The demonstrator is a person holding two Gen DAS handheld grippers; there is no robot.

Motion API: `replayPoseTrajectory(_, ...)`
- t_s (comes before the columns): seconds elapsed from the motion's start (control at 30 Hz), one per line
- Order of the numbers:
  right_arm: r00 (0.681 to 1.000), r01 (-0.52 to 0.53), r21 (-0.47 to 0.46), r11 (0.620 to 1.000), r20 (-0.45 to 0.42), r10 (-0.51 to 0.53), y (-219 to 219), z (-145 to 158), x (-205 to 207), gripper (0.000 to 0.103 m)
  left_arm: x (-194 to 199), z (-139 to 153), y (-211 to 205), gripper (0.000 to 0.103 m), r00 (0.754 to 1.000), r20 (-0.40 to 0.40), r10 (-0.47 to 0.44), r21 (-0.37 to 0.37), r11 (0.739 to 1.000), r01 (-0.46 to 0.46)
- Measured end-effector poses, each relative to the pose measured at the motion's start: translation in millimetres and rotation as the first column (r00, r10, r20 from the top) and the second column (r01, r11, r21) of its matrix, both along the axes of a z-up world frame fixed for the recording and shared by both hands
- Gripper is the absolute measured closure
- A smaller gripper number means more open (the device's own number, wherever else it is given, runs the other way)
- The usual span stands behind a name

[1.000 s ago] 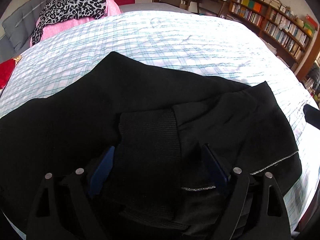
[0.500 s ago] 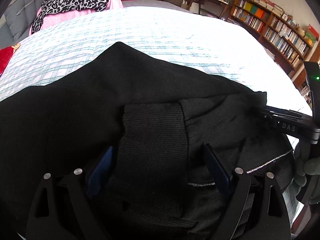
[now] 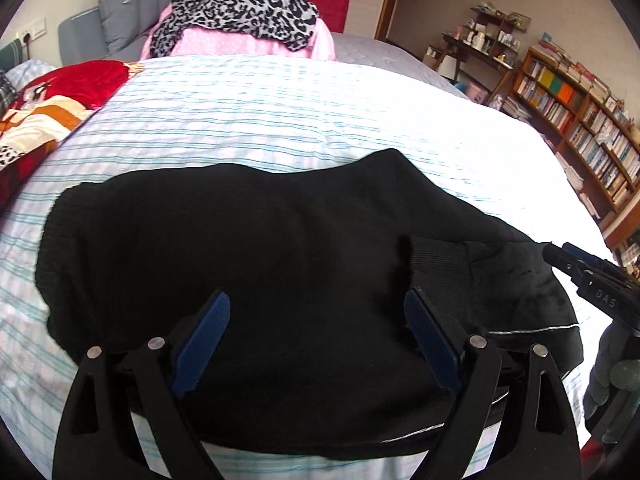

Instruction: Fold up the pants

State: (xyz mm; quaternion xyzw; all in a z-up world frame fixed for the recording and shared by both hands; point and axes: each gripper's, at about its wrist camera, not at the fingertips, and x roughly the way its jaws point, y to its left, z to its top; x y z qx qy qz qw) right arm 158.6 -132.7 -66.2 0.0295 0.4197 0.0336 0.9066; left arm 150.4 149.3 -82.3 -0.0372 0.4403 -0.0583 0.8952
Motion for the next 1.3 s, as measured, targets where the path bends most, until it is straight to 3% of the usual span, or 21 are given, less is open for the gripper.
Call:
replayPoseTrajectory(0.2, 0.979, -0.203, 0.001, 0.979, 0.035, 0.203, 95.2, 14.3, -1.2, 0.033, -30.2, 9.9, 61.9, 0.015, 0.995, 0.025, 0.094, 0.014, 0.995, -0.094)
replayPoseTrajectory(0.43, 0.923, -0.383, -0.019, 0.924, 0.039, 0.383, 201.5, 20.6, -1.2, 0.027, -63.3, 13.3, 140.4, 0.015, 0.977, 0.015, 0.211, 0.019, 0.977, -0.211)
replayPoseTrajectory(0.6, 0.842, -0.532, -0.084, 0.842, 0.054, 0.537, 280.9, 23.6, -9.9, 0.016, -91.6, 12.1, 198.2, 0.015, 0.950, 0.009, 0.312, 0.038, 0.949, -0.312)
replayPoseTrajectory(0.8, 0.711, -0.692, -0.157, 0.704, 0.020, 0.703, 369.0, 8.6, -27.1, 0.015, -109.3, 4.7, 247.4, 0.015, 0.909, 0.000, 0.416, 0.029, 0.909, -0.416)
replayPoseTrajectory(0.93, 0.659, -0.728, -0.264, 0.633, -0.015, 0.752, 410.6, -8.0, -34.9, 0.015, -114.7, 0.9, 262.0, 0.015, 0.897, -0.011, 0.443, 0.009, 0.897, -0.442)
replayPoseTrajectory(1.0, 0.649, -0.722, -0.351, 0.596, -0.046, 0.759, 427.7, -20.3, -37.7, 0.015, -116.5, -0.1, 266.2, 0.015, 0.896, -0.012, 0.443, 0.005, 0.896, -0.443)
replayPoseTrajectory(1.1, 0.630, -0.734, -0.398, 0.551, -0.092, 0.771, 442.0, -37.6, -38.1, 0.015, -117.4, -2.2, 271.8, 0.015, 0.895, -0.018, 0.446, -0.009, 0.895, -0.446)
replayPoseTrajectory(1.2, 0.639, -0.729, -0.416, 0.544, -0.130, 0.758, 449.9, -52.4, -30.3, 0.015, -118.4, -5.8, 277.9, 0.015, 0.893, -0.023, 0.450, -0.017, 0.893, -0.451)
replayPoseTrajectory(1.3, 0.655, -0.723, -0.398, 0.564, -0.137, 0.743, 456.2, -55.2, -16.9, 0.019, -118.6, -6.9, 279.3, 0.015, 0.893, -0.023, 0.450, -0.021, 0.893, -0.450)
